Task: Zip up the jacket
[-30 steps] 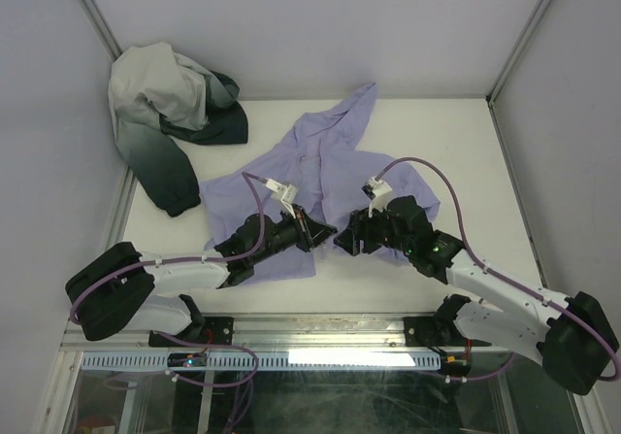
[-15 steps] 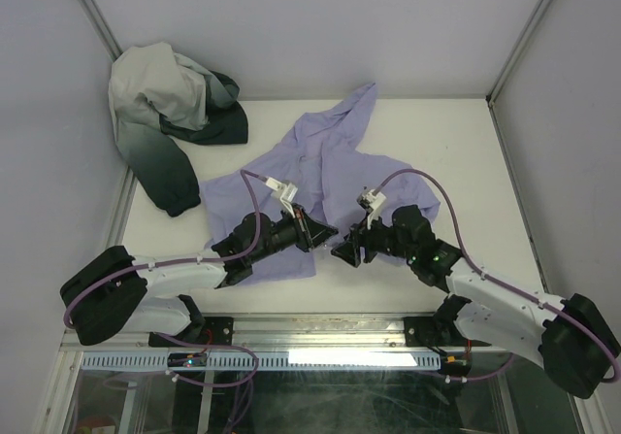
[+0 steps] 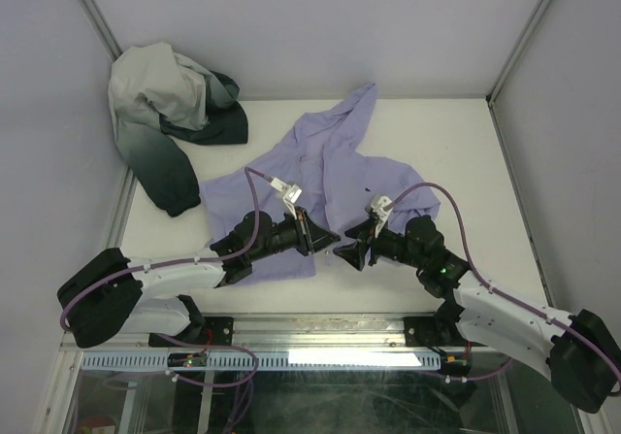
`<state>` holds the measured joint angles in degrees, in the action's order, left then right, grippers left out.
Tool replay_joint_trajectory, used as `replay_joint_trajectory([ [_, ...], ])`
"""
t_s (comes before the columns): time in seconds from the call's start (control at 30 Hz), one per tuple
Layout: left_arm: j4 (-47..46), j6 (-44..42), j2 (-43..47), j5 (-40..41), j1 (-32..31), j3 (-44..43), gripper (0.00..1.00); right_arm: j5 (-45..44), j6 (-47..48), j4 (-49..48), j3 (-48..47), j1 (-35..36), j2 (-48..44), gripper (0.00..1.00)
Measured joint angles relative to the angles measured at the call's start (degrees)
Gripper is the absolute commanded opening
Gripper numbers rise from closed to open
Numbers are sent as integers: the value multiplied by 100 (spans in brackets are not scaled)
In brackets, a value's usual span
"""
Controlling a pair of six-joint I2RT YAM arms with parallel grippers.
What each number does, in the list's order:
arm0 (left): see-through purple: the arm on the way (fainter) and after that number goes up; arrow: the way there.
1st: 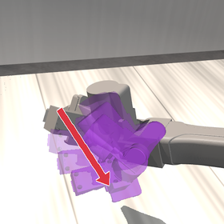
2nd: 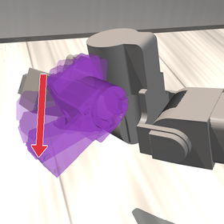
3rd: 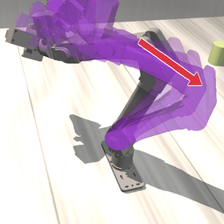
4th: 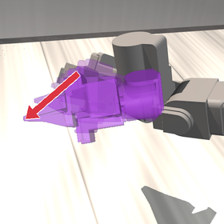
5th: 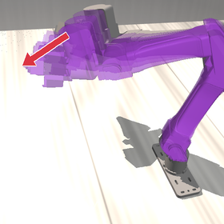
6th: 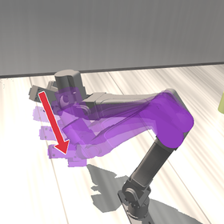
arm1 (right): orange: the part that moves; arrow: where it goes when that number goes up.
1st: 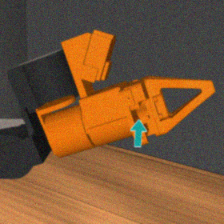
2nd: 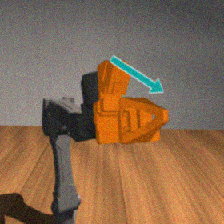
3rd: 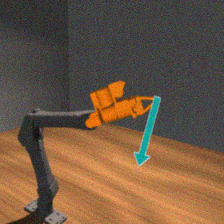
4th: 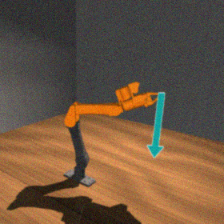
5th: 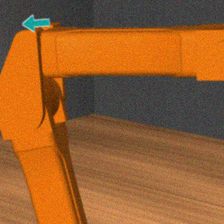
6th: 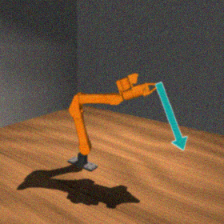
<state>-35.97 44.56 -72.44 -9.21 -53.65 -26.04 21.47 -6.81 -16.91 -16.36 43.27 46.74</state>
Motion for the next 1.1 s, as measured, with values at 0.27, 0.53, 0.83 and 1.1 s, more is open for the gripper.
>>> replay_joint_trajectory([
  [0.27,175,0,280,-356,13,-35,0,472,396,-234,11,0,114,66],
  [0.53,247,46,310,-623,83,-173,0,957,549,-341,7,0,308,61],
  [0.83,304,107,199,-748,87,-278,0,1198,586,-442,-33,-2,310,40],
  [1.1,483,101,144,-804,127,-328,0,1403,640,-275,-251,-33,470,31],
])
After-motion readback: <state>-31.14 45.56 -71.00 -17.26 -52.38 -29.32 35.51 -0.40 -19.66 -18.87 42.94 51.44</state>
